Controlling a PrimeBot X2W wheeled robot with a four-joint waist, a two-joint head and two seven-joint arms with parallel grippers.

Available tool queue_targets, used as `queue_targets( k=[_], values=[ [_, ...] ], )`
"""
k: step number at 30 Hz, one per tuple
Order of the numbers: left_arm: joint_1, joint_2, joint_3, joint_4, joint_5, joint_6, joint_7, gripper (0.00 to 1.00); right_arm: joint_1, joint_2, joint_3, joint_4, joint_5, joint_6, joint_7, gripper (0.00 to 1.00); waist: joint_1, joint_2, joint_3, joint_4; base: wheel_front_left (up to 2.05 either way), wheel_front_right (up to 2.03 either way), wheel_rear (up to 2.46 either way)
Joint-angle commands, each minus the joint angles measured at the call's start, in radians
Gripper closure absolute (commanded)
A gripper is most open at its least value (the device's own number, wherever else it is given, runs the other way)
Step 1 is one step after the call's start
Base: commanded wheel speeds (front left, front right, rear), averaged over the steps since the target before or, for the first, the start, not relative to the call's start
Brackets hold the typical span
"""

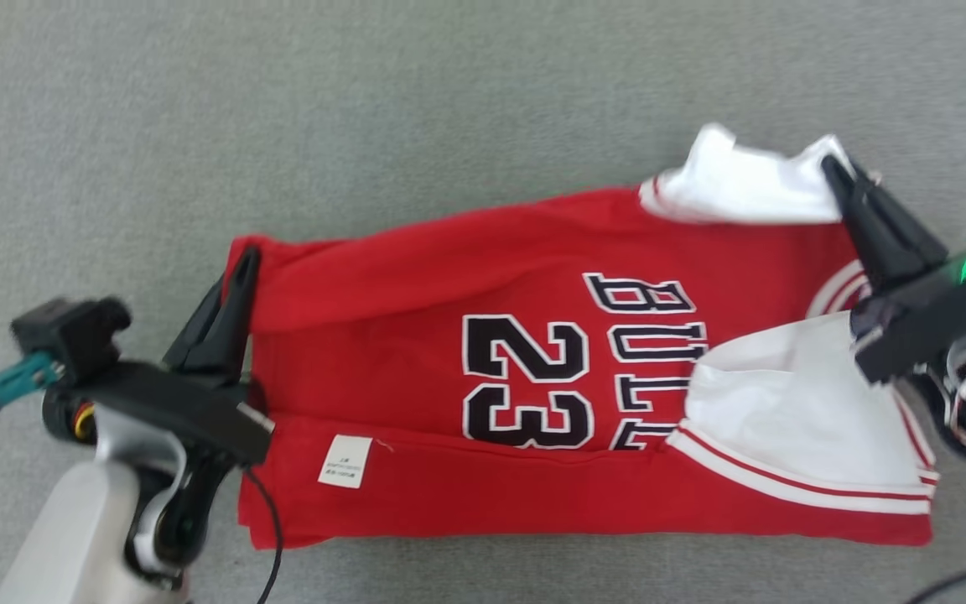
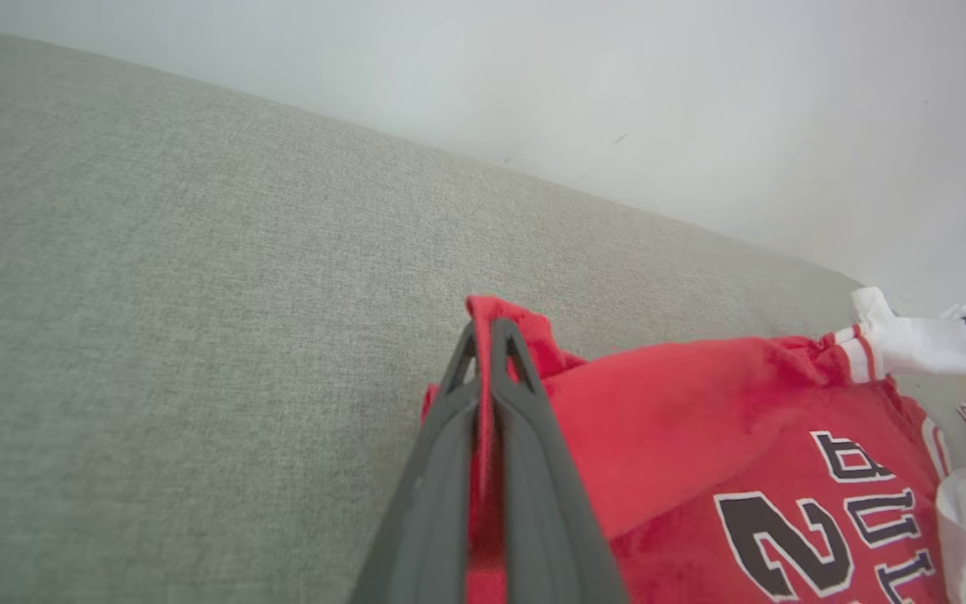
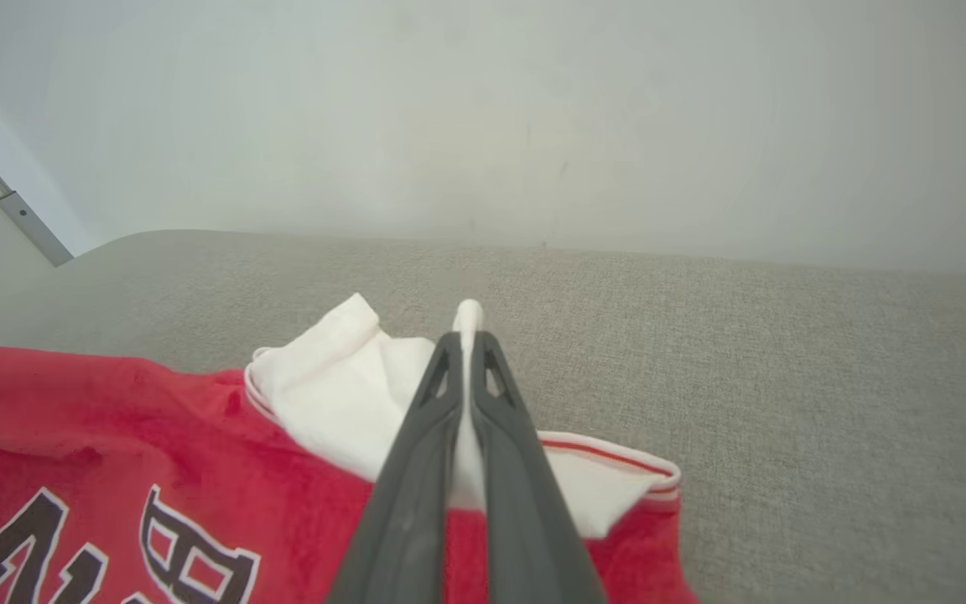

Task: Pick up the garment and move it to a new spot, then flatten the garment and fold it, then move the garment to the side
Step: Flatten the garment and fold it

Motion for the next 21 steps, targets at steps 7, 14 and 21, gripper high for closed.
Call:
queue_targets(
  k=[7,14,21],
  values=[
    [0.132,0.027,0.058,-0.091,-0.082,0.025,0.027,1.0,0.239,0.042,-0.163,-0.131,-0.034,-0.001,-0.004,1.0,0.0002,0.0,-0.044,-0.054,0.0,0.0,0.0],
    [0.226,0.011,0.093,-0.131,-0.152,0.03,0.026,1.0,0.386,0.081,-0.209,-0.193,-0.052,-0.001,-0.004,1.0,0.0002,0.0,-0.057,-0.071,0.0,0.0,0.0],
    [0.296,-0.003,0.116,-0.123,-0.21,0.03,0.026,1.0,0.459,0.11,-0.205,-0.183,-0.043,-0.001,-0.004,1.0,0.0002,0.0,-0.065,-0.085,0.0,0.0,0.0]
  ],
)
